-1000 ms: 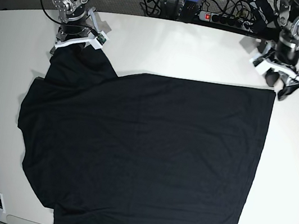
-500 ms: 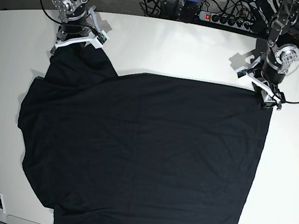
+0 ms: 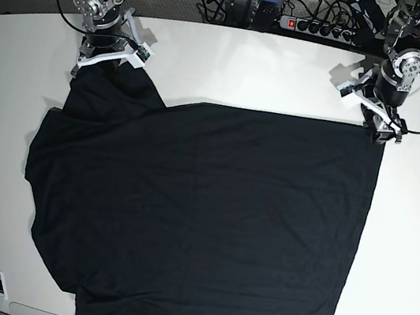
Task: Fold the T-shirt properly
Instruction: 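Lower the left gripper to the other shoulder corner and grasp it, then lift the shoulder edge with both grippers and pull it across the shirt toward the hem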
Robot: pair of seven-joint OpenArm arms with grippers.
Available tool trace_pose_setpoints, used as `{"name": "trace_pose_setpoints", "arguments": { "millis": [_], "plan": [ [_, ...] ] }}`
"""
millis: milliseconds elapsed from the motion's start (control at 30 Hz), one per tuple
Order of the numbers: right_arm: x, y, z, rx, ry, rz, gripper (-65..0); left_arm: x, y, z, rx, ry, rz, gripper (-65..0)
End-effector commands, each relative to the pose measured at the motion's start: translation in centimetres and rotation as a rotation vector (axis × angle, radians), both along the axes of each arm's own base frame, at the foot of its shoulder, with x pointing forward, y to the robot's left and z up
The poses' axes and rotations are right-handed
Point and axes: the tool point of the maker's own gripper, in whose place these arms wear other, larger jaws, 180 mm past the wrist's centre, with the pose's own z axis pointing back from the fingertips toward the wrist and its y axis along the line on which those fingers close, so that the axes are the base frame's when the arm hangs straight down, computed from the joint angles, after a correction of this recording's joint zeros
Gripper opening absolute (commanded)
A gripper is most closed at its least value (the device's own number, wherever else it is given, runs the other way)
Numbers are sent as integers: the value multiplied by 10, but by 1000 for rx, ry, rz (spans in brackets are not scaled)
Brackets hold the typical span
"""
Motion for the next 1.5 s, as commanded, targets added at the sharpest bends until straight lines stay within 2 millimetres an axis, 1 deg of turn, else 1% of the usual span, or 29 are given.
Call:
{"name": "trace_pose_setpoints", "arguments": {
  "millis": [0,33,100,133,233,333,433,467,500,533,600,667,733,833,867,900,967,1000,1100,1167,1233,1300,1400,1467],
  "plan": [
    [-8,0,-3,4,35,4,-650,-9,12,-5,36,53,28,-292],
    [-8,1,-3,5,35,6,-650,-8,13,-5,45,52,35,-292],
    [-8,1,-3,5,35,6,-650,-1,7,-6,46,53,29,-292],
    [-8,1,-3,5,35,6,-650,-1,5,-8,47,69,25,-293],
    [-8,1,-3,5,35,6,-650,-9,9,-20,57,139,30,-293],
    [-8,1,-3,5,35,6,-650,7,3,-19,52,133,13,-294],
    [-8,1,-3,5,35,6,-650,6,1,-20,51,145,7,-296],
    [-8,1,-3,5,35,6,-650,5,1,-21,51,155,4,-308],
    [-8,1,-3,5,35,6,-650,3,1,-22,51,164,2,-331],
    [-8,1,-3,5,35,6,-650,3,0,-22,51,169,1,-368],
    [-8,1,-3,6,35,5,-650,4,-1,-21,49,167,-3,-492],
    [-8,1,-3,6,35,5,-650,5,-1,-21,47,165,-5,-650],
    [-8,1,-3,6,35,5,-650,6,-1,-20,46,161,-2,-650],
    [-8,1,-3,6,35,5,-650,16,0,-16,47,135,7,-650],
    [-8,1,-3,6,35,5,-650,15,1,-16,48,135,10,-650],
    [-8,1,-3,6,34,5,-650,16,5,-13,52,127,20,-650],
    [-6,2,0,11,24,4,-650,12,13,-13,57,129,40,-650],
    [-3,3,4,25,10,0,-650,11,15,-12,59,129,45,-650],
    [5,10,16,80,-30,-15,-650,19,11,0,54,92,36,-650],
    [10,14,22,119,-51,-25,-650,19,8,8,53,72,32,-650],
    [11,10,26,121,-63,-39,-650,24,11,19,57,41,38,-650],
    [12,5,27,115,-66,-51,-650,28,10,25,48,16,48,-650],
    [13,6,30,116,-75,-49,-650,35,17,38,52,-26,72,-650],
    [15,5,32,114,-83,-49,-650,38,21,42,58,-37,82,-650]
  ]
}}
